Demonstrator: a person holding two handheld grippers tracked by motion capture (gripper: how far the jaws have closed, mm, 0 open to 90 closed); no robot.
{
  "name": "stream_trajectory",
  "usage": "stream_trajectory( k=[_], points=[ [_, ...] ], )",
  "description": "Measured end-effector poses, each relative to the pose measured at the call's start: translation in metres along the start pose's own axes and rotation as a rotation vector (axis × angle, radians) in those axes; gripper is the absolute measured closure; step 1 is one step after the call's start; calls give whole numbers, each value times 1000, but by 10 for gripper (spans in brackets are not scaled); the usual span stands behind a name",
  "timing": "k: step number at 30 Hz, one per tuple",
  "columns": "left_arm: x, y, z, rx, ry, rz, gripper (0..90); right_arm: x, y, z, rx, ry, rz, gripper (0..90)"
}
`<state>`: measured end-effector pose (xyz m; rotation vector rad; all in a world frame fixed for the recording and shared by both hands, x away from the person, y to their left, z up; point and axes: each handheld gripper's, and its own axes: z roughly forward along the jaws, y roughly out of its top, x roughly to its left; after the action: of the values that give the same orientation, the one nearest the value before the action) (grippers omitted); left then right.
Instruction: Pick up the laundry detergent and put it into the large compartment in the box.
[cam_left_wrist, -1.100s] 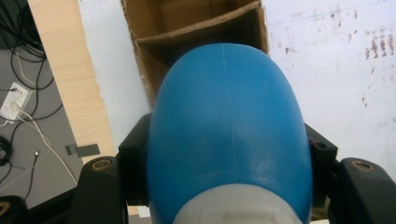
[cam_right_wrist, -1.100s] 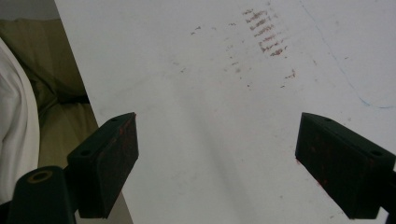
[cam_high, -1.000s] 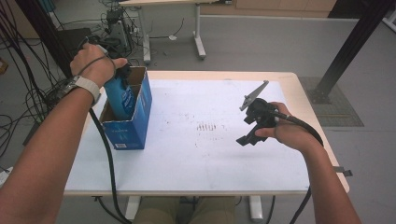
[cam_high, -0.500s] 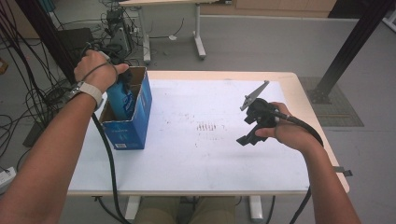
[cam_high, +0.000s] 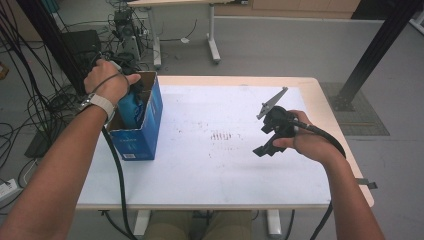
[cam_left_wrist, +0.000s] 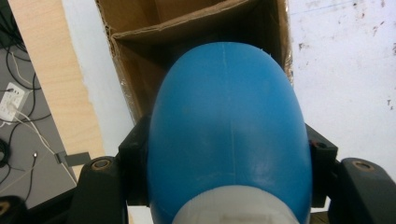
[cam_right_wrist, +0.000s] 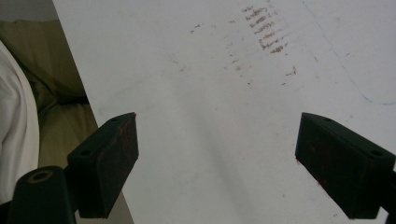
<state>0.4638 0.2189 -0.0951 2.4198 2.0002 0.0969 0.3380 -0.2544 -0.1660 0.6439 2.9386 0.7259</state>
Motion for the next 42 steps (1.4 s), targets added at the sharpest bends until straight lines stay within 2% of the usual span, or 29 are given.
stream_trajectory(
  k=[13,32,42],
  points=[
    [-4,2,18,7,11,9,376,0,-4,1,3,1,13,134],
    [-1,2,38,11,11,10,375,-2,-7,4,5,6,21,134],
    [3,2,50,20,-3,12,375,-3,-6,6,7,9,19,133]
  ],
)
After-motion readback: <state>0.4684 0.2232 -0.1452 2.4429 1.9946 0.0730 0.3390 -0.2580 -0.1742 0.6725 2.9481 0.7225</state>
